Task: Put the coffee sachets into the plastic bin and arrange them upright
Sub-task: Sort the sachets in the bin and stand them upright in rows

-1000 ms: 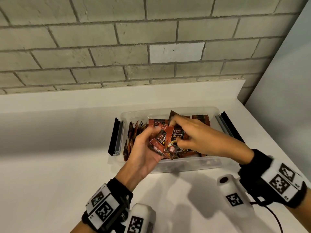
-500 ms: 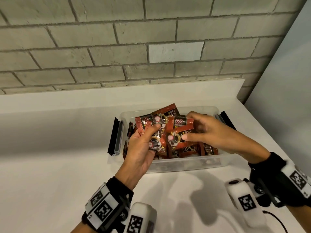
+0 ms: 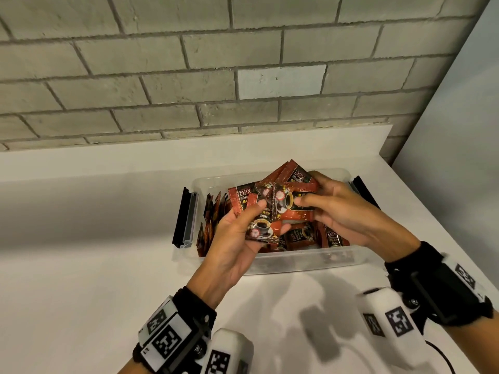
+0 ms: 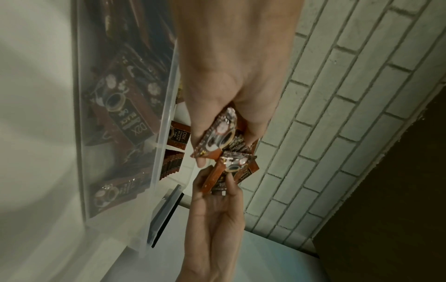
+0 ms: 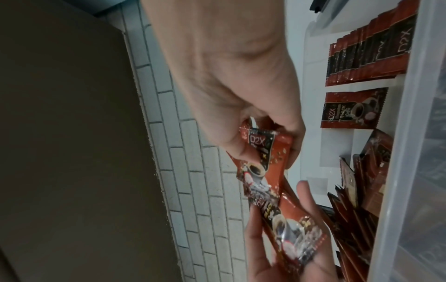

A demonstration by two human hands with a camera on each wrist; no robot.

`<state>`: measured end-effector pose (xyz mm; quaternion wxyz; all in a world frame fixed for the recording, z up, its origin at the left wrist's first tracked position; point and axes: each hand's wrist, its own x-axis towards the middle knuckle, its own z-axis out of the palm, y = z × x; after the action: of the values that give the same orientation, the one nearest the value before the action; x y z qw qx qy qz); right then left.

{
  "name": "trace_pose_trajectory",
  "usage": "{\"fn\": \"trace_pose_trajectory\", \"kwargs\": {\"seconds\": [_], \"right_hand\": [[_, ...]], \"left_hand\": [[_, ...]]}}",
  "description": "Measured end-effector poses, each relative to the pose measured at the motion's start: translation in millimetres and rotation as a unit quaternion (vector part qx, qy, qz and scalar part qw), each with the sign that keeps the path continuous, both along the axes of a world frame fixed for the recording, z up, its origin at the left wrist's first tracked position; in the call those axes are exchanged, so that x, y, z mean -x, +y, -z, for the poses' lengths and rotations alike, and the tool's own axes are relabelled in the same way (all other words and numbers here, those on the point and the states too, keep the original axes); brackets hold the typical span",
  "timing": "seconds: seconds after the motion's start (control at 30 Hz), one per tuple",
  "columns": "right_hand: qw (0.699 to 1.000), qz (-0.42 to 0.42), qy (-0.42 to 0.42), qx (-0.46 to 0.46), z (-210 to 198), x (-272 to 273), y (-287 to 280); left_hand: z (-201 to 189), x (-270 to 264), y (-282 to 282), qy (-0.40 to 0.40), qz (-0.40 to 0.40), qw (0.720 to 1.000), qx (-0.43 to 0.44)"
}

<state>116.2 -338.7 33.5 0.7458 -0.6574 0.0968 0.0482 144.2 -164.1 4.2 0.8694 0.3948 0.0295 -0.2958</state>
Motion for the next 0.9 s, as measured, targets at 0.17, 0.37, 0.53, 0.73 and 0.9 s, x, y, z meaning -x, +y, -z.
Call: {"fn": "trace_pose_trajectory", "kwargs": {"seconds": [0.17, 0.37, 0.53, 0.73, 0.9], "right_hand": [[1.000, 0.020, 0.003, -0.007, -8, 1, -9], [0.993, -0.070, 0.063, 0.076, 2, 12, -6], [0.991, -0.079, 0.064, 0.091, 7, 14, 1], [0.993, -0.070, 0.037, 0.084, 2, 10, -1], [0.984, -0.112, 0.026, 0.138, 0, 5, 1]], "left_hand": [[4, -2, 8, -0.008, 0.001, 1.000, 0.017], [5, 0, 4, -0.047, -0.035, 0.998, 0.007], [4, 4, 3, -0.048, -0.034, 0.998, -0.003], [2, 3, 6, -0.041, -0.015, 0.999, -0.007], [3, 7, 7, -0.110, 0.089, 0.982, -0.121]]}}
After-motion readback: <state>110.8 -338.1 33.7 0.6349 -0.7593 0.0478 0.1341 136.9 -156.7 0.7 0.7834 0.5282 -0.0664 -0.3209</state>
